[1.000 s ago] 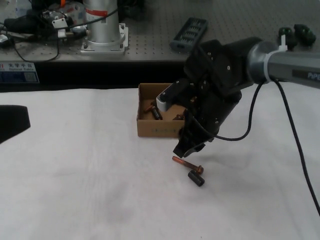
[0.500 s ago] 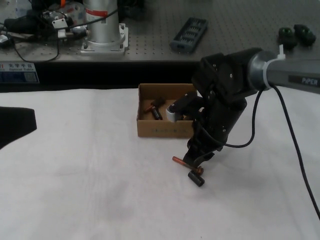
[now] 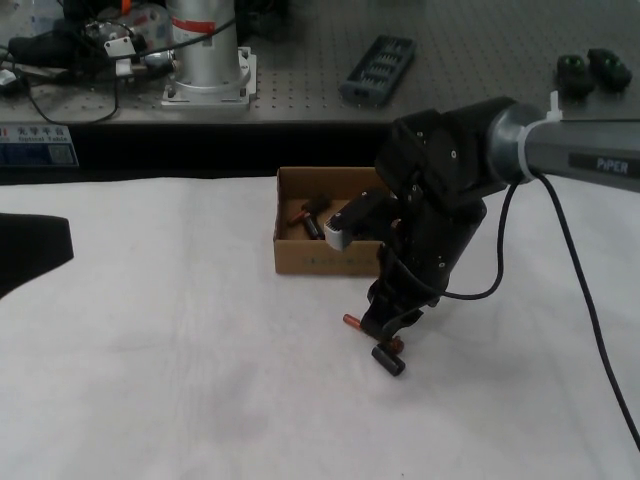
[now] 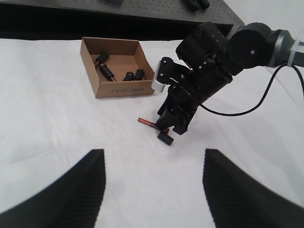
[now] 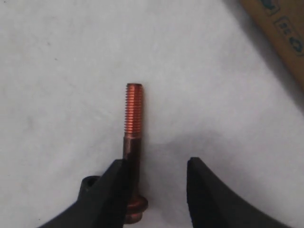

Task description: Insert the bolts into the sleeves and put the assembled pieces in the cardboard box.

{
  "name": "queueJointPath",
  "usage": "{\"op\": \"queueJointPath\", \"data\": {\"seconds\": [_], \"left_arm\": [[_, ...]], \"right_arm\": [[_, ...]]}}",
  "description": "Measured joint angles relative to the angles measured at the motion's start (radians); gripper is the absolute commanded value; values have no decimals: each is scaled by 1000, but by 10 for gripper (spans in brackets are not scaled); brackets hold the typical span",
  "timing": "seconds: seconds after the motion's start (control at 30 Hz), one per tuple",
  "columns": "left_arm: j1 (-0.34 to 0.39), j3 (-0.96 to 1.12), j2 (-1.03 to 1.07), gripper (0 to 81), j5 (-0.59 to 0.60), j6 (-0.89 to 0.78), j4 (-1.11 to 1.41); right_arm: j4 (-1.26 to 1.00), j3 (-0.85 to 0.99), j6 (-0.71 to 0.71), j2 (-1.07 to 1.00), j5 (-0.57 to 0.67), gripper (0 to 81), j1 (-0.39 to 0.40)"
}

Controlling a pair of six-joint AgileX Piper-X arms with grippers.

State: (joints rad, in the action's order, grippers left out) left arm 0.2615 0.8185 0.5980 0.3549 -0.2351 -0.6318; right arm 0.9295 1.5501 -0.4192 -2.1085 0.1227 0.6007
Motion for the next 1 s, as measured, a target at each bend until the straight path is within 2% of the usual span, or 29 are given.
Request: {"op": "queueJointPath", "data": {"seconds": [0.77,1.0], "left_arm": [[0,0,0,439,0,0,0],[0,0,0,439,0,0,0]], "right_arm": [[40,0,0,0,-1,314,40],[29,0,-4,-3,10,197,41]]}}
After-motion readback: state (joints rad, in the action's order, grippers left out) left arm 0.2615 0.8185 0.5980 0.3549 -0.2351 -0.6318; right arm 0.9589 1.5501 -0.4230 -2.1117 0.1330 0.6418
